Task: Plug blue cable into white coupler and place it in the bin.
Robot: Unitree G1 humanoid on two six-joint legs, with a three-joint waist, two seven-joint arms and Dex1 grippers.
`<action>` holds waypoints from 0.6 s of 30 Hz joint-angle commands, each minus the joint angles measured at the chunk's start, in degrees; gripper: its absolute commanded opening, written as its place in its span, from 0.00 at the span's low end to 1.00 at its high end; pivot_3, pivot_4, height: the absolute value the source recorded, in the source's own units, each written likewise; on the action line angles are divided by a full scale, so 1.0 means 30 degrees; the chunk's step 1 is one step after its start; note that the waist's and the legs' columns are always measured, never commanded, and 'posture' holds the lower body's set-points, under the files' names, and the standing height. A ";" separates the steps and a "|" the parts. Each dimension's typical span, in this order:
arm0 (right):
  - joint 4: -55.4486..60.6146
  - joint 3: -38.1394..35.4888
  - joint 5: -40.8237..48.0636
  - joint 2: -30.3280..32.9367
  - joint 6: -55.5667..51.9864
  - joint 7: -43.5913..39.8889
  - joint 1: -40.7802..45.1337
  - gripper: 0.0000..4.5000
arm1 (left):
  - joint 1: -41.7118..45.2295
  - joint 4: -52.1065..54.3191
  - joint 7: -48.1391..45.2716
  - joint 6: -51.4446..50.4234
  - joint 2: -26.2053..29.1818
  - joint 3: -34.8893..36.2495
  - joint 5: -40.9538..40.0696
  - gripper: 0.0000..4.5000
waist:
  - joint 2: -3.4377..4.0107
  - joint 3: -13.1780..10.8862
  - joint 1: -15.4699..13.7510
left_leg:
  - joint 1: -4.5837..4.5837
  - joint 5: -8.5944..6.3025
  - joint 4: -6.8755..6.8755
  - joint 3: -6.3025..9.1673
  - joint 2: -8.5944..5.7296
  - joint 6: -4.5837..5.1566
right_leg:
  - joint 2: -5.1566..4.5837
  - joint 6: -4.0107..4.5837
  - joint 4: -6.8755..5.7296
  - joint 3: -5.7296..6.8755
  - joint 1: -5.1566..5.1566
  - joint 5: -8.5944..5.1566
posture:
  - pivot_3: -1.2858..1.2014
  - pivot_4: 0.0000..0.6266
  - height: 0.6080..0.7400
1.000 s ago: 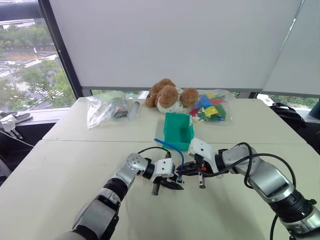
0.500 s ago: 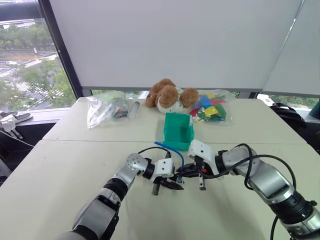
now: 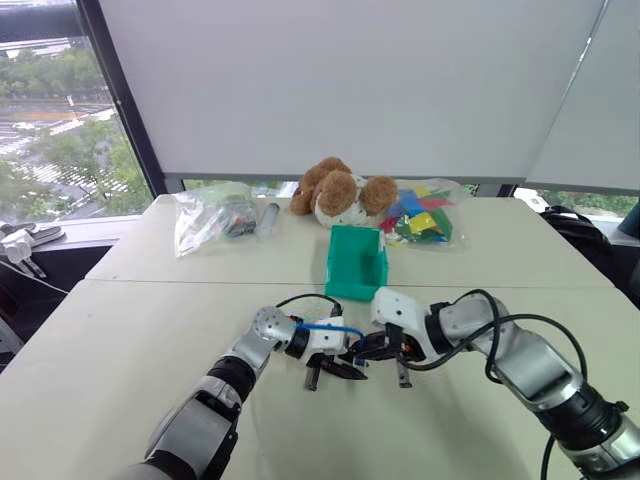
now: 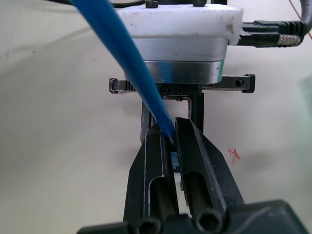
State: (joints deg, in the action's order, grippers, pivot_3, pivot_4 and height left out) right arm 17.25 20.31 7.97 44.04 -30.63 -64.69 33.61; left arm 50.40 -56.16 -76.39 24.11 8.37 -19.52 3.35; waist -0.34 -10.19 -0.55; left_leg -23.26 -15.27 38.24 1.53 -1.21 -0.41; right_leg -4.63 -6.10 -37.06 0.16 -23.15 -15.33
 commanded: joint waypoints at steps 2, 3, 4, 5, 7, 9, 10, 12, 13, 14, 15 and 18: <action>-0.0310 0.0473 -0.0158 -0.0094 0.0167 -0.0610 0.0267 0.00 | -0.0309 -0.0735 0.0235 -0.0246 0.0099 -0.0666 0.1065 0.08 | -0.0002 0.0001 -0.0003 | 0.0001 0.0000 0.0000 0.0000 0.0000 0.0000 | 0.0000 0.0000 0.0000 0.0001 0.0001 0.0000 | 0.52 0.24 1.00; -0.0543 0.0522 -0.0260 -0.0052 0.0265 -0.0703 0.0270 0.00 | -0.0318 -0.0726 0.0246 -0.0236 0.0107 -0.0666 0.1069 0.08 | -0.0002 0.0002 -0.0001 | 0.0001 0.0000 0.0000 0.0000 0.0000 0.0000 | -0.0001 0.0000 0.0000 0.0000 0.0001 0.0000 | 0.52 0.24 1.00; -0.0759 0.0553 -0.0354 -0.0023 0.0350 -0.0776 0.0262 0.00 | -0.0326 -0.0718 0.0251 -0.0229 0.0115 -0.0666 0.1070 0.08 | -0.0003 0.0003 -0.0003 | 0.0001 0.0000 0.0000 0.0000 0.0000 0.0000 | 0.0000 0.0000 0.0000 -0.0001 0.0001 0.0000 | 0.52 0.24 1.00; -0.0905 0.0567 -0.0421 -0.0007 0.0421 -0.0829 0.0254 0.00 | -0.0330 -0.0714 0.0254 -0.0225 0.0120 -0.0665 0.1070 0.08 | -0.0007 0.0005 -0.0001 | 0.0001 0.0000 0.0000 0.0001 0.0000 0.0000 | -0.0001 0.0000 0.0000 0.0000 0.0002 0.0000 | 0.52 0.24 1.00; -0.1170 0.0590 -0.0526 0.0002 0.0554 -0.0895 0.0205 0.00 | -0.0334 -0.0713 0.0264 -0.0220 0.0127 -0.0666 0.1071 0.08 | -0.0009 0.0010 -0.0002 | 0.0003 0.0000 0.0000 0.0000 0.0000 0.0000 | -0.0001 0.0000 0.0001 0.0001 0.0004 0.0000 | 0.52 0.24 1.00; -0.1584 0.0756 -0.0709 0.0036 0.0749 -0.0895 -0.0164 0.00 | -0.0383 -0.0662 0.0287 -0.0230 0.0128 -0.0678 0.1071 0.08 | -0.0019 0.0022 -0.0001 | 0.0004 0.0000 0.0000 0.0001 0.0000 0.0000 | -0.0001 0.0000 0.0001 0.0001 0.0005 0.0000 | 0.52 0.24 1.00; -0.1751 0.0833 -0.0772 0.0038 0.0823 -0.0895 -0.0320 0.00 | -0.0398 -0.0647 0.0291 -0.0236 0.0129 -0.0680 0.1067 0.08 | -0.0033 0.0039 -0.0001 | 0.0006 0.0000 0.0000 0.0001 0.0001 0.0000 | -0.0001 0.0000 0.0001 0.0000 0.0007 0.0000 | 0.52 0.24 1.00; -0.2249 0.1078 -0.1081 -0.0028 0.1088 -0.0735 -0.0651 0.00 | -0.0433 -0.0626 0.0284 -0.0241 0.0152 -0.0689 0.1059 0.08 | -0.0069 0.0079 -0.0001 | 0.0011 0.0000 -0.0001 0.0001 0.0001 0.0000 | 0.0000 0.0000 0.0001 0.0000 0.0011 0.0000 | 0.52 0.24 1.00; -0.2473 0.1191 -0.1261 -0.0032 0.1249 -0.0673 -0.0778 0.00 | -0.0454 -0.0601 0.0274 -0.0256 0.0160 -0.0694 0.1050 0.08 | -0.0087 0.0112 -0.0001 | 0.0015 0.0000 -0.0002 0.0001 0.0001 0.0000 | 0.0000 0.0001 0.0001 0.0000 0.0014 0.0000 | 0.52 0.24 1.00; -0.2664 0.1286 -0.1415 -0.0034 0.1370 -0.0621 -0.0878 0.00 | -0.0474 -0.0573 0.0261 -0.0276 0.0171 -0.0695 0.1044 0.08 | -0.0115 0.0142 -0.0002 | 0.0021 0.0000 -0.0003 0.0000 0.0002 0.0000 | -0.0001 0.0001 0.0003 0.0000 0.0020 0.0000 | 0.52 0.24 1.00; -0.2817 0.1379 -0.1548 -0.0011 0.1520 -0.0612 -0.0971 0.00 | -0.0493 -0.0543 0.0248 -0.0296 0.0177 -0.0697 0.1038 0.08 | -0.0138 0.0167 0.0000 | 0.0037 -0.0001 -0.0006 0.0001 0.0003 0.0000 | 0.0000 0.0001 0.0006 0.0000 0.0035 -0.0001 | 0.52 0.24 1.00; -0.2944 0.1452 -0.1677 -0.0049 0.1716 -0.0623 -0.1143 0.00 | -0.0512 -0.0487 0.0218 -0.0358 0.0193 -0.0671 0.1017 0.08 | -0.0168 0.0192 0.0001 | 0.0140 -0.0003 -0.0026 0.0002 0.0009 -0.0001 | 0.0001 0.0006 0.0035 0.0003 0.0140 -0.0004 | 0.52 0.24 1.00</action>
State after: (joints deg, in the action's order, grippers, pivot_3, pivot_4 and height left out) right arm 12.04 21.30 5.75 43.64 -24.31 -66.15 32.63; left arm 50.06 -56.25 -75.38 23.95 8.28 -20.14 4.42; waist -0.84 -9.62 -0.55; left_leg -22.67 -15.29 38.11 1.54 -1.18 -0.41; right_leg -4.63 -6.08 -36.89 0.16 -22.57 -15.35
